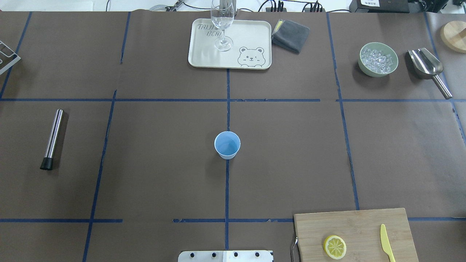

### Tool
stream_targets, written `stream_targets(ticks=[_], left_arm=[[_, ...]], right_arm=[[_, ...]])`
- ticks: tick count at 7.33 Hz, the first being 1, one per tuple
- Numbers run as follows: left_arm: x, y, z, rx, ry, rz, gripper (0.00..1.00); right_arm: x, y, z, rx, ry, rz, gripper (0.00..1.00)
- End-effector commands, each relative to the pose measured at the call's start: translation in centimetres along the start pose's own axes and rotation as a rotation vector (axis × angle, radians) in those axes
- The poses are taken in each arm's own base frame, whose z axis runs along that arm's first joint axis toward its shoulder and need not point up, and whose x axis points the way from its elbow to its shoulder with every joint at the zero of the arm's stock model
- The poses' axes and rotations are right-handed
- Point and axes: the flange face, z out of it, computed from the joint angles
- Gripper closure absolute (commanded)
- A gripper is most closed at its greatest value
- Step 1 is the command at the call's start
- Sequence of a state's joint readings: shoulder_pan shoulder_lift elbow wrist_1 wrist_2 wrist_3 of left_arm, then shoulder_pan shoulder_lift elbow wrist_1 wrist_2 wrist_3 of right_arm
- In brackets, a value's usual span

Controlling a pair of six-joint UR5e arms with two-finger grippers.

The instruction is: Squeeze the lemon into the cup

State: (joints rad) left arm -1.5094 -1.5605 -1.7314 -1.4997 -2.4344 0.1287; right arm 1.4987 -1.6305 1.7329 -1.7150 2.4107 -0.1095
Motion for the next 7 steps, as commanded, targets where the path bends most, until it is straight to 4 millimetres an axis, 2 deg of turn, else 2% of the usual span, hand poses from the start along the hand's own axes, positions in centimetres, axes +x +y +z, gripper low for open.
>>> stream_targets(ticks=[1, 2, 3, 4, 5, 6, 7], left_arm=[[0.6, -0.3, -0.6, 0.010, -0.001, 0.012, 0.00], [1.2, -0.3, -1.3, 0.022, -0.028, 0.029, 0.00], [0.1, -0.1, -0.6, 0.004, -0.047, 0.007, 0.00], [0.5, -0.2, -1.1, 0.014, -0.058, 0.017, 0.00], [0.4, -0.3, -1.0, 0.011, -0.054, 0.013, 0.00], [0.3, -0.4, -0.8, 0.007, -0.047, -0.009, 0.00], [0.6, -0.5, -1.2, 0.015, -0.049, -0.070, 0.00]], right_arm=[[0.1, 0.0, 0.1, -0.002, 0.002, 0.001, 0.00], [0.0, 0.0, 0.2, -0.004, 0.004, -0.001, 0.00], [-0.1, -0.1, 0.2, -0.003, 0.004, -0.004, 0.00], [0.3, -0.4, 0.5, 0.022, 0.009, -0.031, 0.00], [1.8, -0.6, 1.9, 0.040, 0.009, -0.023, 0.00], [2.5, -0.9, 2.5, 0.080, 0.010, 0.012, 0.00], [2.3, -1.2, 2.5, 0.106, 0.008, 0.023, 0.00]])
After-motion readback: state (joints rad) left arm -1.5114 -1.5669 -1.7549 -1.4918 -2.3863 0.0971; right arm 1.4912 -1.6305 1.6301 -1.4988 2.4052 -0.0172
